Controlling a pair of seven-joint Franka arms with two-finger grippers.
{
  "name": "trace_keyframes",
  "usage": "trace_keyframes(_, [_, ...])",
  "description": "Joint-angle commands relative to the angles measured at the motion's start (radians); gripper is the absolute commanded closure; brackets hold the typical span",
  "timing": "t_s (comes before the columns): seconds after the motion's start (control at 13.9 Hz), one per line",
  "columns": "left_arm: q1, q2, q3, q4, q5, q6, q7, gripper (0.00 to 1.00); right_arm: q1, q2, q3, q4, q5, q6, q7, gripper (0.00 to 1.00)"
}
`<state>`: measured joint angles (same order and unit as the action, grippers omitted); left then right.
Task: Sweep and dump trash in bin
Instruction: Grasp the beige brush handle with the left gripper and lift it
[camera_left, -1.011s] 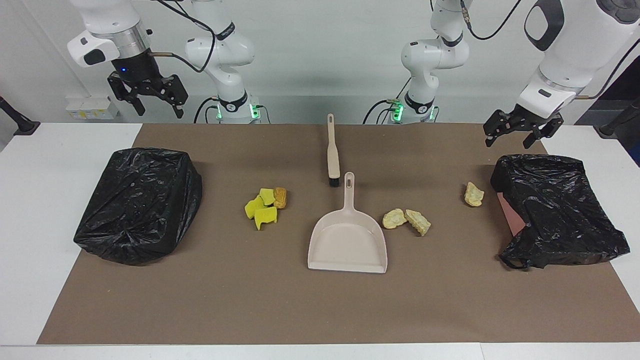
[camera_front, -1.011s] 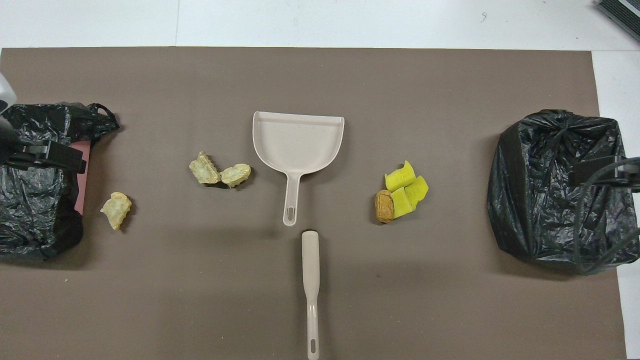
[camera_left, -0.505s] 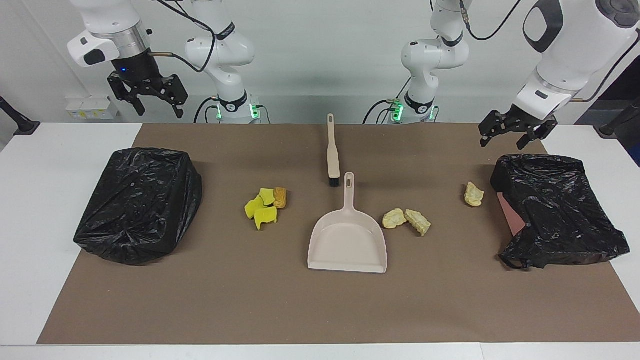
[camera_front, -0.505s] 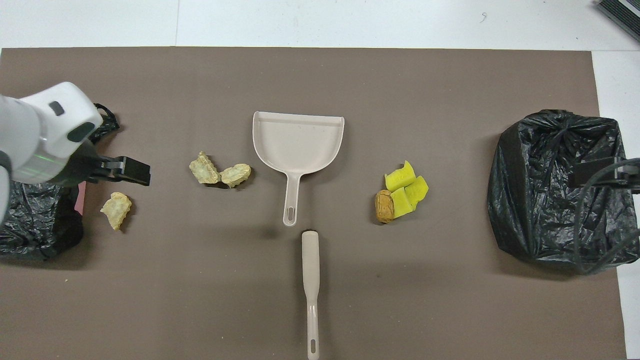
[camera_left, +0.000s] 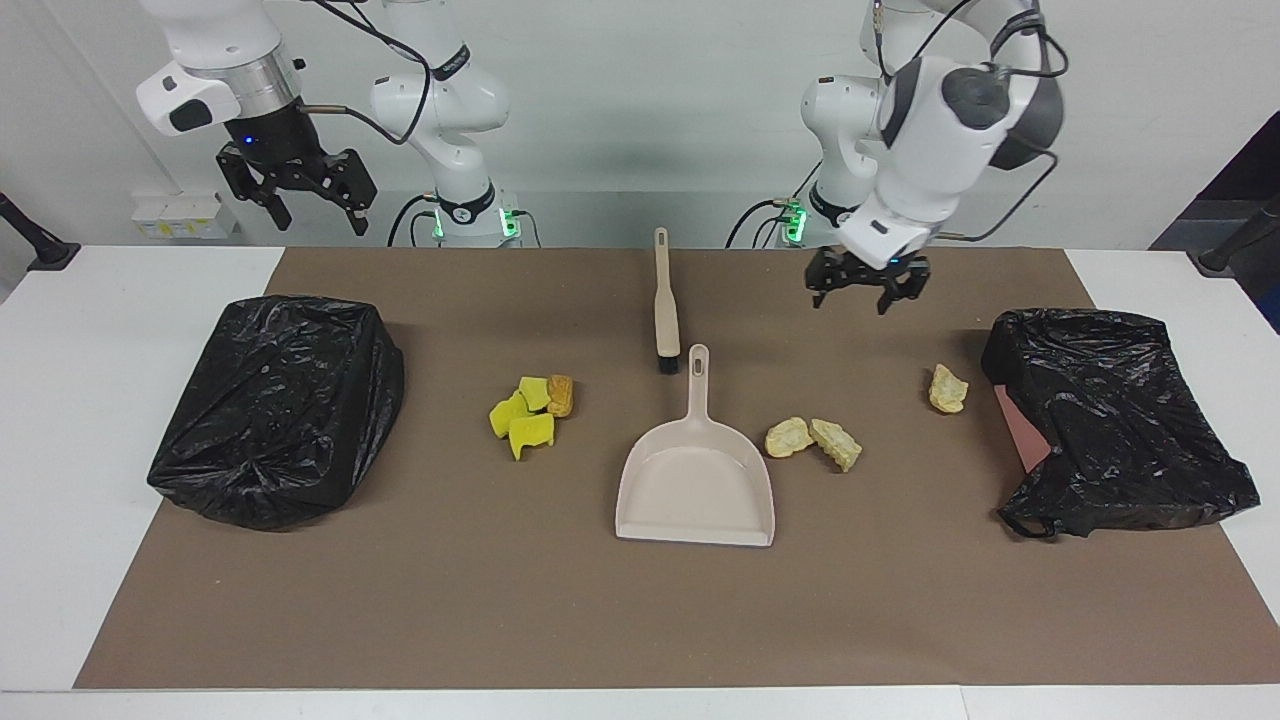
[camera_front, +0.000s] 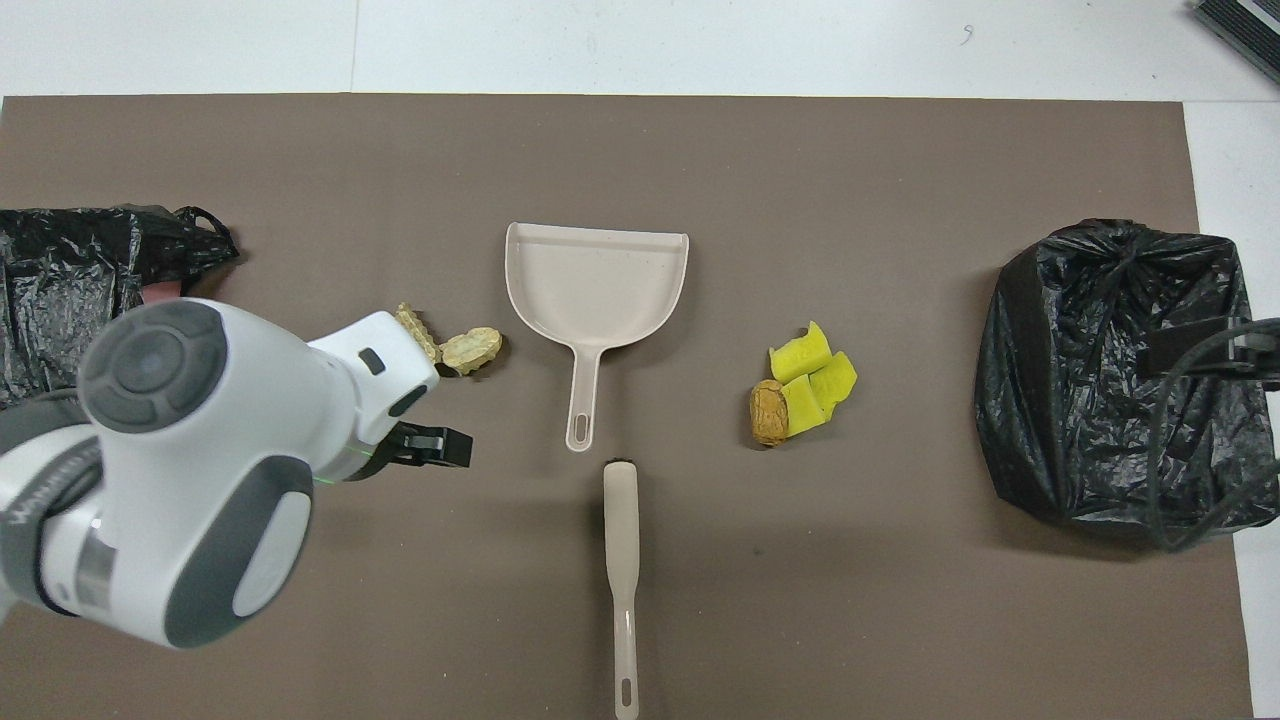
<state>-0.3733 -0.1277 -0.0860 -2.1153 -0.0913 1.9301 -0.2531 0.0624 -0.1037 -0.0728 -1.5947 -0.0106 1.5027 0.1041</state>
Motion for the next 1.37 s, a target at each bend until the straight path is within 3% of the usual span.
trace_keyframes(0.0, [-0.103,-0.082,0.02,-0.168,-0.008,0.134,-0.081,0.0,-0.007,-0.016,0.001,-0.011,0.023,-0.013,-0.034,0.0])
trace_keyframes(0.29, [-0.303,-0.064,0.02,-0.297,-0.008,0.332,-0.302,0.0,-0.007,-0.021,0.002,-0.014,0.023,-0.013,-0.035,0.0])
trace_keyframes(0.58, [-0.479,0.003,0.02,-0.316,-0.008,0.443,-0.504,0.0,-0.007,-0.021,0.002,-0.014,0.023,-0.015,-0.035,0.0])
trace_keyframes(1.01, [-0.579,0.069,0.02,-0.318,-0.007,0.483,-0.607,0.01,-0.009,-0.021,0.002,-0.014,0.023,-0.024,-0.035,0.0])
trace_keyframes(1.08, [-0.579,0.069,0.02,-0.316,-0.007,0.481,-0.61,0.27,-0.009,-0.021,0.001,-0.014,0.023,-0.024,-0.035,0.0])
trace_keyframes(1.23, [-0.578,0.068,0.022,-0.316,-0.008,0.463,-0.612,1.0,-0.009,-0.021,0.001,-0.014,0.023,-0.024,-0.035,0.0])
trace_keyframes(1.3, [-0.569,0.068,0.022,-0.308,-0.008,0.461,-0.617,1.0,-0.009,-0.021,0.001,-0.014,0.023,-0.024,-0.035,0.0])
